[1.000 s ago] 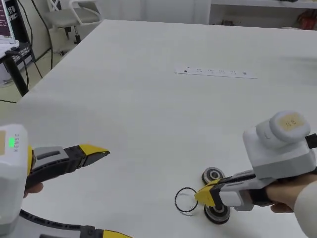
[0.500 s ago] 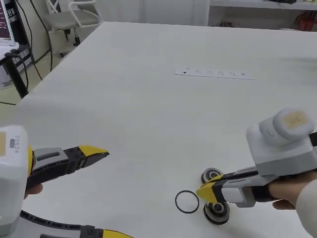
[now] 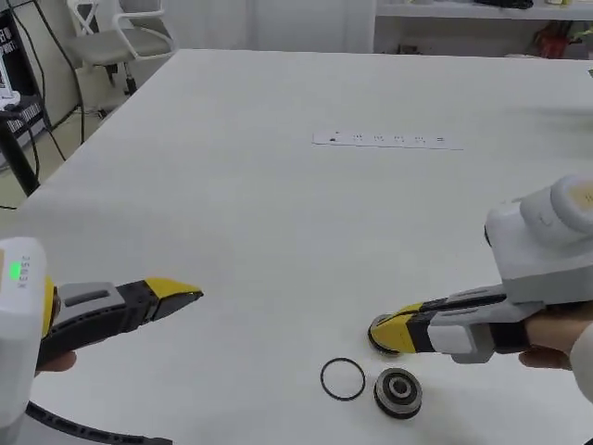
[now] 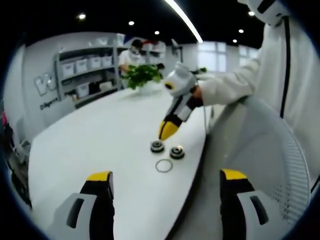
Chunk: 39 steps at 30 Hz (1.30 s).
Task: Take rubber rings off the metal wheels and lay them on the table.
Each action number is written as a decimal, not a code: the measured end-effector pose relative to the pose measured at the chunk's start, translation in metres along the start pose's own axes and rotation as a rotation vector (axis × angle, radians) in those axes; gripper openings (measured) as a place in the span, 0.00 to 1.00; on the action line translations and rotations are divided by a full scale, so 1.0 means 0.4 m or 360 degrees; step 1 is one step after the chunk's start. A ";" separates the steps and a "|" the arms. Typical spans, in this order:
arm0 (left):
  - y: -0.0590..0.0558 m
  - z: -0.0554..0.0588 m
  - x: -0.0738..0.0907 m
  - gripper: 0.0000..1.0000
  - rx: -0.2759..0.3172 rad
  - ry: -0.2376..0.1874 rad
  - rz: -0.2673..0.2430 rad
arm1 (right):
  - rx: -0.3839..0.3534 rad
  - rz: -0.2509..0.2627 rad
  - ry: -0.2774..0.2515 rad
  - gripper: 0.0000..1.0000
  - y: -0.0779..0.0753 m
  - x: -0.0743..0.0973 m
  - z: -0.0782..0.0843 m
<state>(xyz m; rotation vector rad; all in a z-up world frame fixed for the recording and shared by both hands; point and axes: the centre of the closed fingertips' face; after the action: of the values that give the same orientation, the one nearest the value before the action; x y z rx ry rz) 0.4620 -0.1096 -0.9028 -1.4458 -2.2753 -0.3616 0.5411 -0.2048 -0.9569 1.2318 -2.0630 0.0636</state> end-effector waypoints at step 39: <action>-0.011 -0.246 -0.281 0.76 -0.0355 -0.0336 0.0415 | 0.0326 -0.0029 0.0114 0.29 -0.037 0.046 0.141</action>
<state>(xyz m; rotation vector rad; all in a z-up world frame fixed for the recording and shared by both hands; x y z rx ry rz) 0.5204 -0.2432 -0.8699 -1.9519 -2.2204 -0.4082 0.5164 -0.2484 -0.9919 1.3505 -2.0213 0.3125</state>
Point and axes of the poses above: the centre of the closed fingertips' face, and the gripper's own axes: x roughly backward along the fingers, y roughly to its left, z roughly out of its underside, and after that the axes turned 6 degrees about z, right-handed
